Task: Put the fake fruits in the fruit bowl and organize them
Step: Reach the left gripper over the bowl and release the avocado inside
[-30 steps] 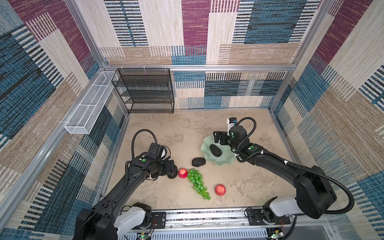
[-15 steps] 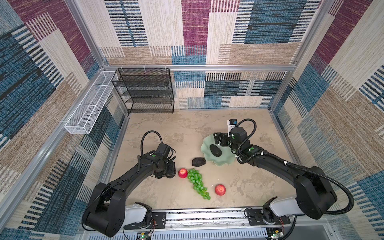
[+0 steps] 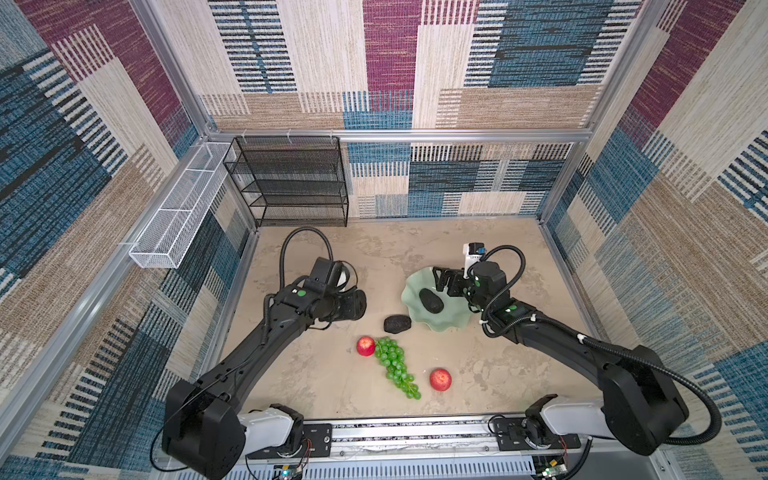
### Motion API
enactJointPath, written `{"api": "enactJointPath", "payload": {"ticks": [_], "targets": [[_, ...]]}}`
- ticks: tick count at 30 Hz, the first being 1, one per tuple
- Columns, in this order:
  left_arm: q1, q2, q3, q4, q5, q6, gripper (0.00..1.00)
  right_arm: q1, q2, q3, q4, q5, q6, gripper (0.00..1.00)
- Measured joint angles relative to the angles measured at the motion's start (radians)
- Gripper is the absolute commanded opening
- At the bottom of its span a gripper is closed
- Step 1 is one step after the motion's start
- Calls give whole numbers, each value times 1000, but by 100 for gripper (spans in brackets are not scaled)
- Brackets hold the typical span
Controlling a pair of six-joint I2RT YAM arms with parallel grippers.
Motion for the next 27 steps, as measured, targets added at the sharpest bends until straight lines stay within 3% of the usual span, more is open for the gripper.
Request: {"api": "enactJointPath", "payload": {"ticks": [8,16,21,27], "targets": [[-196,439,470,16,8,91,49,-14,-367,-261,33,117,100,100],[-303,783,808,13,43,142,48,-19,-705,-378,-85,228,175,100],[-357,898,890,11,63,143,49,-19,-747,-378,-144,262,193,100],[-376,969,891,0,81,136,50,-19,-682,-356,-172,262,193,100]]}}
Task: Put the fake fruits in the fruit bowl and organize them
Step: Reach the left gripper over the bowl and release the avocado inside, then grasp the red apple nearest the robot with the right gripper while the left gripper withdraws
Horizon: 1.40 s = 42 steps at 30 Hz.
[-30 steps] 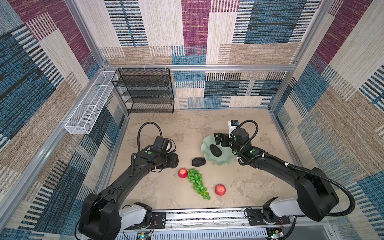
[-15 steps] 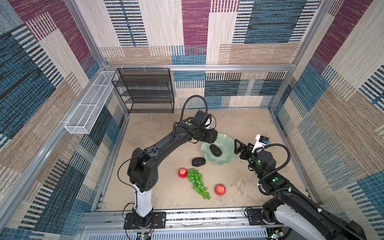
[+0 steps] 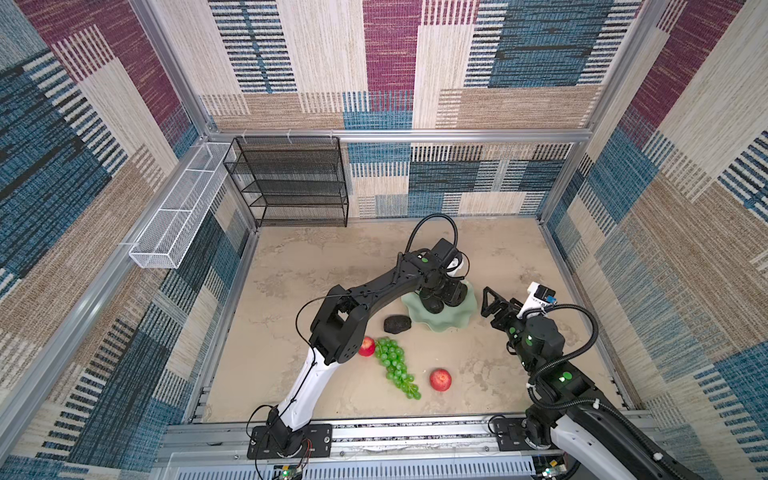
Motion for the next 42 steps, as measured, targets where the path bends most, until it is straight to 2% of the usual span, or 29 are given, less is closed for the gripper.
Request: {"api": "enactJointPath", "payload": {"ticks": [5,7,8,14,19,23,27,32,36,42], "targets": [[1,13,-3,-23,-18,-15,57,0,37,31,-6,-1,-13,100],[0,13,-3,-23,-18,-21,69,0,54,49,-14,-2,-25,99],[0,13,-3,-22,-18,-24,71,0,63,60,-21,-7,-34,99],[2,-17,-8,-31,-39,-55,75,0,154,158,-108,-52,-79,94],[27,-132,-60,-3,-93,-64,76,2,204,190,-213,-134,-101,89],[90,-314,-257,106,-164,-92,76,56,224,171,-286,-200,-96,89],[183,-558,-558,270,-246,-140,78,243,259,148,-359,-240,-28,89],[299,-793,-835,392,-349,-184,80,453,343,133,-396,-266,102,89],[356,-933,-981,417,-400,-195,82,557,416,133,-408,-269,190,88],[403,-1055,-1086,424,-450,-195,82,608,509,137,-409,-251,264,79]]}}
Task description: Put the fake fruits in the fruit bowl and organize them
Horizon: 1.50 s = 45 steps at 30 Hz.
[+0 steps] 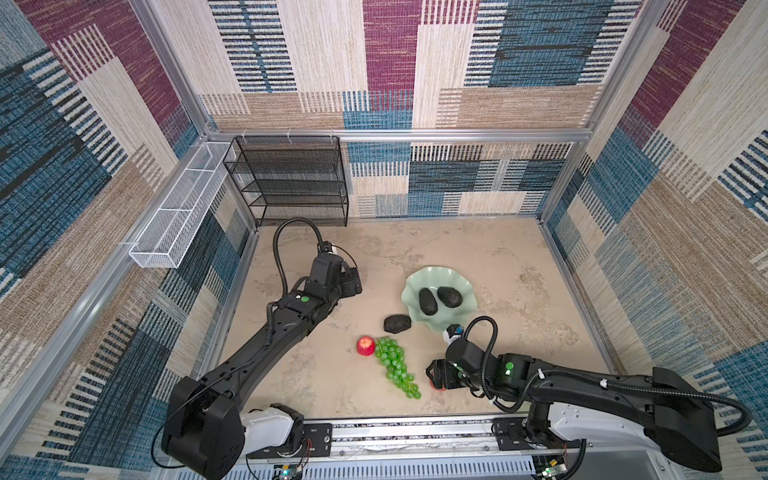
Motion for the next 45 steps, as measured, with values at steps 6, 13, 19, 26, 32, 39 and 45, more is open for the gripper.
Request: {"api": "enactJointPath", "payload": {"ticks": [6,13,19,26,32,39,45], "targets": [[20,-33,-28,2,-16,0,82,55,79,10,24,8,47,55],[33,-39,-48,4,-13,0,82,64,-8,60,-70,84,92,47],[41,-59,-70,10,-13,-1,82,-116,-102,196,-145,200,6,47],[42,-110,-113,1,11,-18,82,-352,42,288,-11,214,-217,47],[42,-175,-153,-35,26,-42,82,-405,215,340,124,160,-326,47],[43,-218,-209,-111,109,-87,81,-415,288,280,195,120,-343,49],[42,-235,-221,-186,196,-97,80,-438,320,249,235,111,-342,55]]}}
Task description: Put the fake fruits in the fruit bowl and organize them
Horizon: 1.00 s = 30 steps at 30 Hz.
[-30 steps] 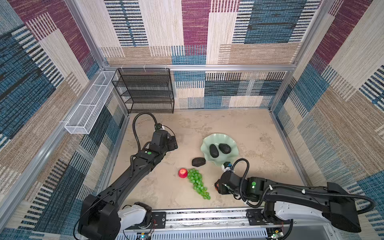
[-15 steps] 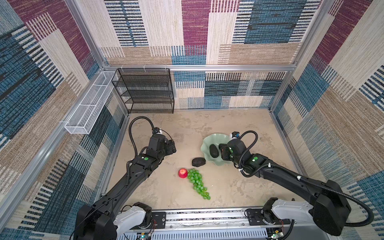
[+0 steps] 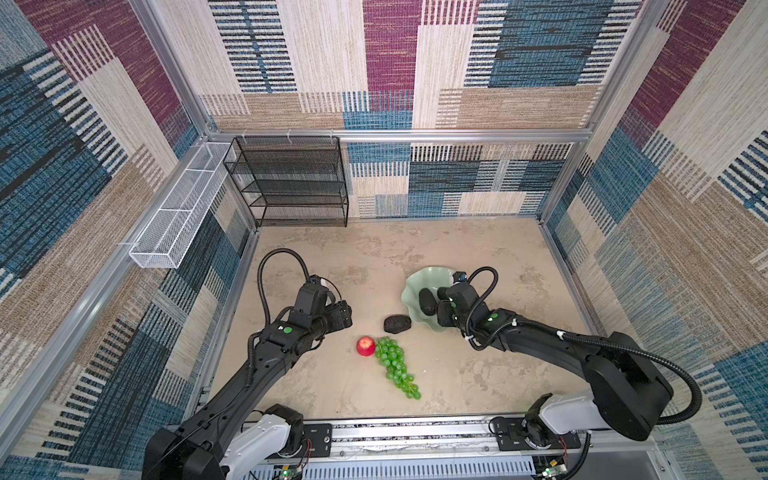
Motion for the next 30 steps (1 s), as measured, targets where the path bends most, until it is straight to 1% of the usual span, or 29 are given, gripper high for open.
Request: {"api": "enactJointPath", "payload": {"ticks": [3,7,10,14,18,23,27,30], "targets": [[-2,-5,-8,-12,35,-10,79,-14,25,4,24,-2,0,63],[-25,3,-28,-24,81,-27,79,-24,44,14,34,-7,-2,70],[-57,10,-52,-34,85,-46,79,-26,38,23,37,-13,-5,74],[-109,36,-63,-35,87,-63,79,-27,-15,41,34,-5,-8,81],[-164,92,-63,-20,84,-79,79,-32,-89,62,33,13,-21,88],[-214,166,-63,6,77,-87,79,-35,-175,64,33,39,-29,89],[-244,220,-63,17,48,-96,78,-37,-204,57,33,48,-30,89],[-249,250,-77,27,33,-105,75,-37,-215,42,31,51,-30,89]]}}
